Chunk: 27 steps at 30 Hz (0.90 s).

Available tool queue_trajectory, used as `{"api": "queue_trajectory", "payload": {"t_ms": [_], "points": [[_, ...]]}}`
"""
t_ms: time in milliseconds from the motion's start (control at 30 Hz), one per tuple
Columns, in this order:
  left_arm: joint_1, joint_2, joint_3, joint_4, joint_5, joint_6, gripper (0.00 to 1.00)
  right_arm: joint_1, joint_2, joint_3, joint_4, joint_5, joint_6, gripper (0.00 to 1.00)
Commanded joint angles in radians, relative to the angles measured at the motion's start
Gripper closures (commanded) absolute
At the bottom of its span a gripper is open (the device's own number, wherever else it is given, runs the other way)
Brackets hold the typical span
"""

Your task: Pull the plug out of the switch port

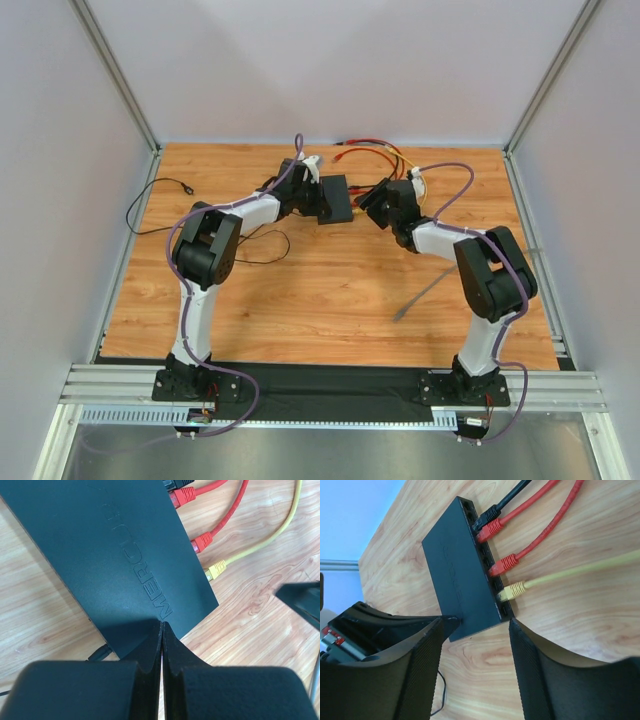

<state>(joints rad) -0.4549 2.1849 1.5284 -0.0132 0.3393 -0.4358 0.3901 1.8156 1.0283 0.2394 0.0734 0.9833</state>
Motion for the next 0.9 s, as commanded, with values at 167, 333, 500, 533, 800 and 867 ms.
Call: {"api": "queue_trajectory", "payload": {"t_ms": [167, 333, 500, 533, 800, 867], "points": [[-0.005, -0.063, -0.03, 0.065, 0.007, 0.029, 1.0, -0.02, 0.096, -0.008, 0.221, -0.036, 0.078, 0.48], [-0.024, -0.059, -0.03, 0.074, -0.022, 0.031, 1.0, -0.031, 0.128, -0.033, 0.248, -0.047, 0.141, 0.51], [-0.031, -0.062, -0.042, 0.107, -0.036, 0.031, 1.0, -0.033, 0.195, -0.063, 0.34, -0.113, 0.245, 0.51], [-0.031, -0.062, -0.04, 0.116, -0.033, 0.031, 1.0, -0.033, 0.217, -0.065, 0.356, -0.119, 0.252, 0.51], [-0.033, -0.014, 0.019, 0.061, -0.031, 0.031, 1.0, -0.033, 0.243, -0.077, 0.388, -0.118, 0.278, 0.51], [-0.033, -0.014, 0.021, 0.059, -0.029, 0.031, 1.0, -0.033, 0.243, -0.073, 0.385, -0.116, 0.281, 0.51]]}}
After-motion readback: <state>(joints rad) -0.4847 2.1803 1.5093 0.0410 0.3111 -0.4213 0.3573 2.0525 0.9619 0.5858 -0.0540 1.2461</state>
